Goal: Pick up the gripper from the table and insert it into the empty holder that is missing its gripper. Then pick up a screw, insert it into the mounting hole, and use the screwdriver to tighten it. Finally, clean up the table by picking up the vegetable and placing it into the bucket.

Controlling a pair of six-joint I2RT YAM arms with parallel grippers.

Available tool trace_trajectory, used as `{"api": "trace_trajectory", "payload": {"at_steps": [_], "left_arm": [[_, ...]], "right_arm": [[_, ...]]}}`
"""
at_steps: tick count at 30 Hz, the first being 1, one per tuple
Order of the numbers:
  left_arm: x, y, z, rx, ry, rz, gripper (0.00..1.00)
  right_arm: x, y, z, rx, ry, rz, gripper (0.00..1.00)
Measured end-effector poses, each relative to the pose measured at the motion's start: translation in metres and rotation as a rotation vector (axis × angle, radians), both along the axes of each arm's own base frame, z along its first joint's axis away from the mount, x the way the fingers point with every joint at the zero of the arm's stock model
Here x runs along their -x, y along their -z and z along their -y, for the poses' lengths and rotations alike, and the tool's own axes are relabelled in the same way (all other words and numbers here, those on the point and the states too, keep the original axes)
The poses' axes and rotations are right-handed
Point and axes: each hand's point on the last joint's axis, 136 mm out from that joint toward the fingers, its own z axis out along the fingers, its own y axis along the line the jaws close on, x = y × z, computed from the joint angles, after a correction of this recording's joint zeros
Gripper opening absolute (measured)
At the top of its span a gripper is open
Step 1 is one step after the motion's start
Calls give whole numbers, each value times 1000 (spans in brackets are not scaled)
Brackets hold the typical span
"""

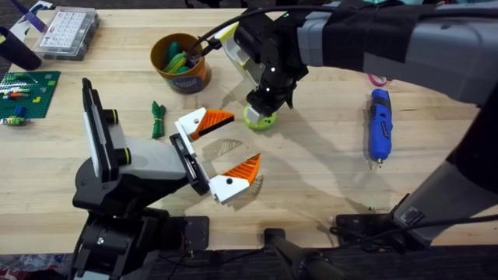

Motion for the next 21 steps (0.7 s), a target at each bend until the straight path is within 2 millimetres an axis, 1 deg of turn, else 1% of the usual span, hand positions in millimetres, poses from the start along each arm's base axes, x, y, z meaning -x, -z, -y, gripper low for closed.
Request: {"api": "trace_trajectory", "payload": {"at_steps": [13, 21], "left_arm": [[0, 0, 0, 0, 0, -3, 990], [0, 0, 0, 0, 0, -4, 990]], "right_arm": [[0, 0, 0, -1, 0, 0, 389], [-3, -5, -3, -12, -1, 10, 389]]}}
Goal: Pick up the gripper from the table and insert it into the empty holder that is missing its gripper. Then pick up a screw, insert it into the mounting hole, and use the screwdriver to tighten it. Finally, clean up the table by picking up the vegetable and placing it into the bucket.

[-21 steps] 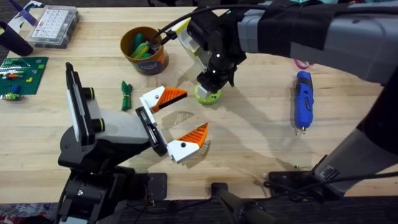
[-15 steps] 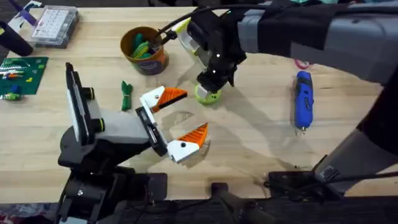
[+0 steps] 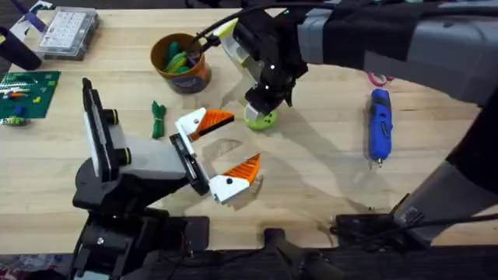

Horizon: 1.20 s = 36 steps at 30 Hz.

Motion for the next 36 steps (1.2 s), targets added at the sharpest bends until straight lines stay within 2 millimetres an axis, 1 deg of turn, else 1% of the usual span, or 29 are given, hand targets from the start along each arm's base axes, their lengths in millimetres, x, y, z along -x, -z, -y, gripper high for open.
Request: {"api": "trace_trajectory", "payload": {"at_steps": [8, 15, 17, 36], "left_arm": [[0, 0, 0, 0, 0, 0, 990], [0, 0, 0, 0, 0, 0, 990], [0, 0, 0, 0, 0, 0, 990], [0, 0, 0, 0, 0, 0, 990]], "right_arm": [[0, -2, -5, -10, -8, 8, 389], [-1, -7, -34, -64, -60, 67, 389], [0, -8, -39, -74, -70, 78, 389], [-3, -7, -38, -64, -67, 91, 389]]}}
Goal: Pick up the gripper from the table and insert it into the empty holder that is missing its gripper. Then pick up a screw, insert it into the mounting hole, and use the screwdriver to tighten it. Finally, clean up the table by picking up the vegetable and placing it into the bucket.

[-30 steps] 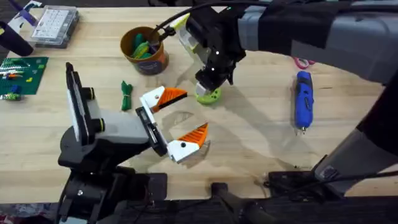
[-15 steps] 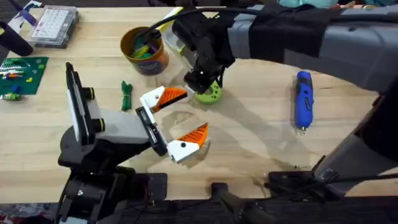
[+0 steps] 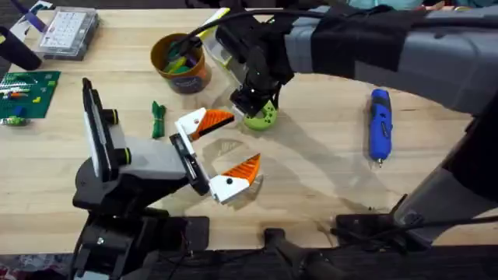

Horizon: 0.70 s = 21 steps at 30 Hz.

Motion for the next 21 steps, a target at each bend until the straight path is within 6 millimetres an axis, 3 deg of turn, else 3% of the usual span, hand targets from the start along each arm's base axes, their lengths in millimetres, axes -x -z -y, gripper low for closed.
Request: {"api": "trace_trajectory", "payload": {"at_steps": [21], "left_arm": [[0, 0, 0, 0, 0, 0, 990]], "right_arm": [[0, 5, 0, 10, 0, -10, 389]]}}
